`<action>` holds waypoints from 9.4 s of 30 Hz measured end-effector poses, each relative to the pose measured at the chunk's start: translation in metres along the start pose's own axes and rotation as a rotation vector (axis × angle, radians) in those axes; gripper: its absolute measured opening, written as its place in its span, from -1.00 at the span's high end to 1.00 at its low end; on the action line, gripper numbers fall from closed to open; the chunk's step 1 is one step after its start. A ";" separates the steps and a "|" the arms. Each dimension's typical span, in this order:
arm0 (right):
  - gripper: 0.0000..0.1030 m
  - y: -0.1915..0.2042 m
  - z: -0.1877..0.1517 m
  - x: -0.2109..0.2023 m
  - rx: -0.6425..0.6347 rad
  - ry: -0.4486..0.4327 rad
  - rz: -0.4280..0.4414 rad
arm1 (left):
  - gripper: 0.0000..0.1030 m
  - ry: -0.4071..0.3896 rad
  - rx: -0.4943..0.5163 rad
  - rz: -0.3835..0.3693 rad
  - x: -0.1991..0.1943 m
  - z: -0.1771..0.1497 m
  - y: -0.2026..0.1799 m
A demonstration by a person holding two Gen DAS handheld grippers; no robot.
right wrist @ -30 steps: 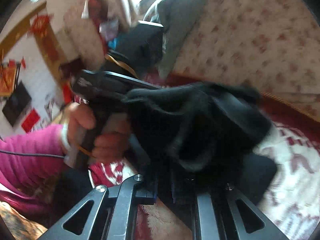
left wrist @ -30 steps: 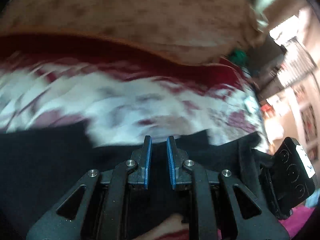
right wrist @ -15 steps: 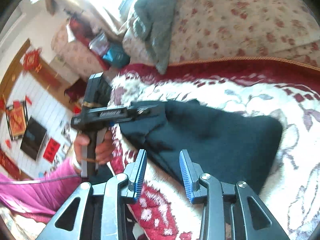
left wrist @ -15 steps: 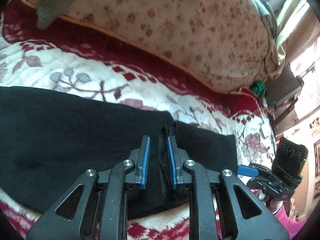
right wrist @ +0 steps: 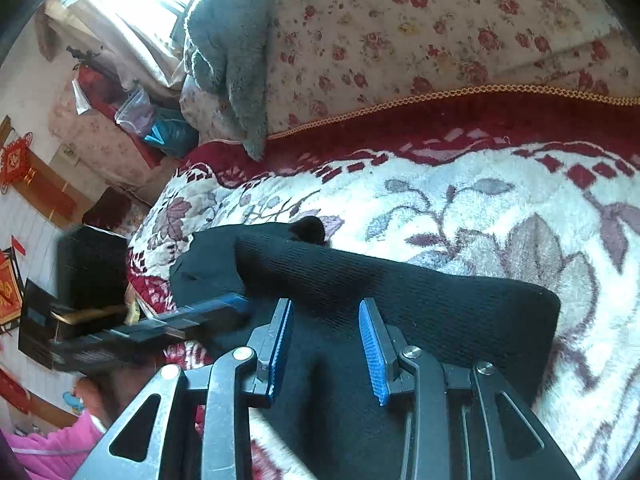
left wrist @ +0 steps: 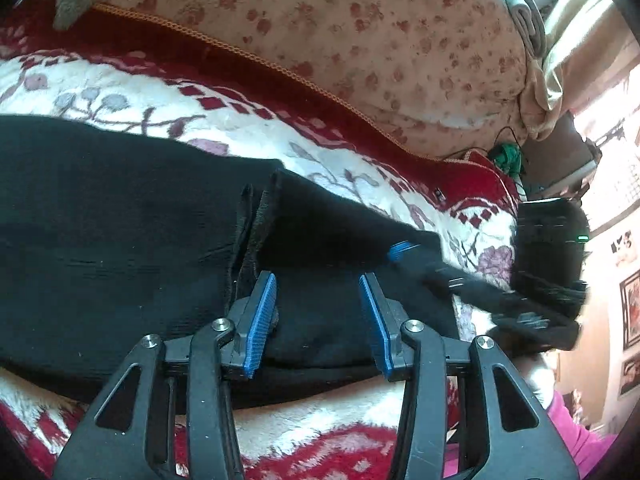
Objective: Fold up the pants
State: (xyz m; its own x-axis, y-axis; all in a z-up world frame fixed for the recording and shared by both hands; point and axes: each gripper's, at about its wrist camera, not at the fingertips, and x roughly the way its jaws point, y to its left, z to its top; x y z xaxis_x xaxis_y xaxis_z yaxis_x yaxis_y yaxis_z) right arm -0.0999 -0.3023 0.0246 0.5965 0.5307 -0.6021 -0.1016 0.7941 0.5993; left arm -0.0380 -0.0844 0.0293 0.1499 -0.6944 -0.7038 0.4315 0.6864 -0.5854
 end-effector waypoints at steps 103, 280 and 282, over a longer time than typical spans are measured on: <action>0.71 -0.071 0.005 -0.060 -0.051 -0.038 -0.044 | 0.64 -0.212 0.270 0.292 0.025 -0.078 -0.138; -0.07 0.207 -0.021 0.077 -0.363 -0.053 -0.132 | -0.12 -0.452 -0.069 0.800 -0.183 -0.054 0.050; -0.07 0.207 -0.022 0.077 -0.362 -0.050 -0.131 | -0.12 -0.453 -0.067 0.804 -0.182 -0.055 0.049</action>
State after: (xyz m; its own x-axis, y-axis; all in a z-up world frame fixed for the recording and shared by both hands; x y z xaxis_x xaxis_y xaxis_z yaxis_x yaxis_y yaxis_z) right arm -0.0925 -0.0902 0.0908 0.6600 0.4099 -0.6296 -0.2911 0.9121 0.2886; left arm -0.0926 0.0879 0.1070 0.7214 -0.0122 -0.6924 -0.0033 0.9998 -0.0210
